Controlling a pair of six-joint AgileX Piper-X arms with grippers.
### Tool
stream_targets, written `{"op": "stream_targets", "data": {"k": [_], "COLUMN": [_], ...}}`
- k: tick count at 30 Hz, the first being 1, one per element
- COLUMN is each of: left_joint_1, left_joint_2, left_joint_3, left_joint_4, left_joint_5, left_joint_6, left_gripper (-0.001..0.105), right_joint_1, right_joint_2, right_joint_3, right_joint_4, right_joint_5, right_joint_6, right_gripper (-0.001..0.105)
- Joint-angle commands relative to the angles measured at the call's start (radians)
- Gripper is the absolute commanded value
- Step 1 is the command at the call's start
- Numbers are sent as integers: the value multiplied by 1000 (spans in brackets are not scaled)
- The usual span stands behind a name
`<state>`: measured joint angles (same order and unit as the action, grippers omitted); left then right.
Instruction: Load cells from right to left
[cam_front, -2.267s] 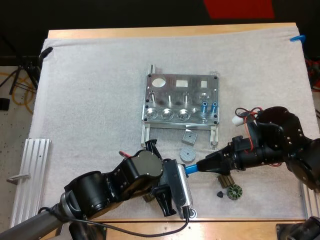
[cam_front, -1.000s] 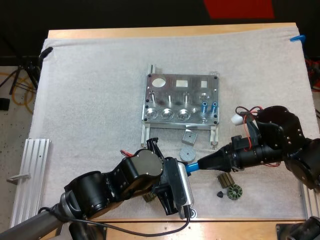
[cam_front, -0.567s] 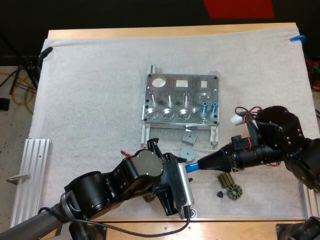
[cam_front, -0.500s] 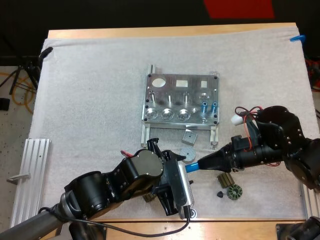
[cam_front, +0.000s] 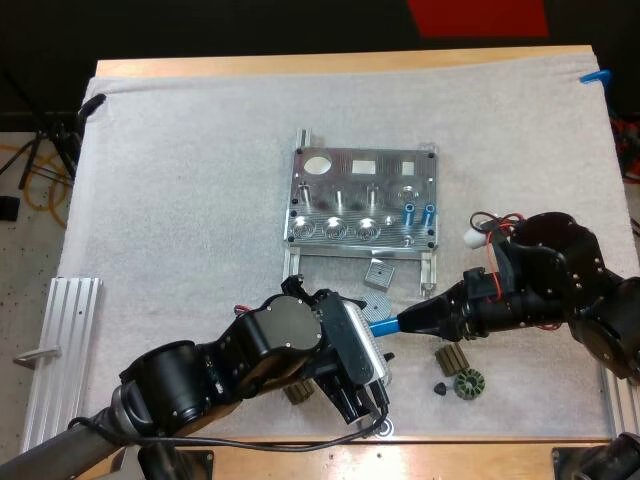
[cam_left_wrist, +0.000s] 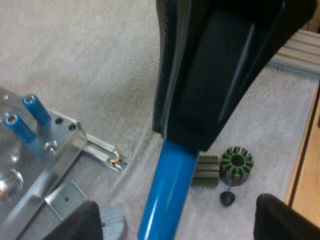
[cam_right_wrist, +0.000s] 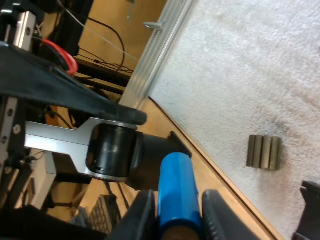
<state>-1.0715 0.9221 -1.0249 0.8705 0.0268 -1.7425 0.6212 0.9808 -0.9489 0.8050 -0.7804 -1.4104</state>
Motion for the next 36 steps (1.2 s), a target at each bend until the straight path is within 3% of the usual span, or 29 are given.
{"op": "stream_targets", "data": {"k": [1,6,9,16,24,28,36], "left_joint_1": [-5,-1,12,86,203,235,252], "left_joint_2": [-16,-71,-101,-103,-53,-14,55], "left_joint_3": [-8,-8,-8,-8,-8,-8,-8], "left_joint_4": [18,130,141,141,141,141,141], "left_joint_5": [-27,-190,-216,-225,-223,-178,-154], "left_joint_6": [-33,-116,-153,-275,-274,-272,-272], "left_gripper": [63,63,63,63,63,63,63], "right_joint_1": [1,1,1,1,1,1,1], "right_joint_2": [-1,-1,-1,-1,-1,-1,-1], "right_joint_3": [-2,-2,-2,-2,-4,-8,-72], "right_joint_4": [8,85,132,177,180,181,272], "right_joint_5": [13,103,138,203,248,258,406], "right_joint_6": [-30,-100,-146,-189,-210,-219,-316], "right_gripper": [8,8,8,8,8,8,8]}}
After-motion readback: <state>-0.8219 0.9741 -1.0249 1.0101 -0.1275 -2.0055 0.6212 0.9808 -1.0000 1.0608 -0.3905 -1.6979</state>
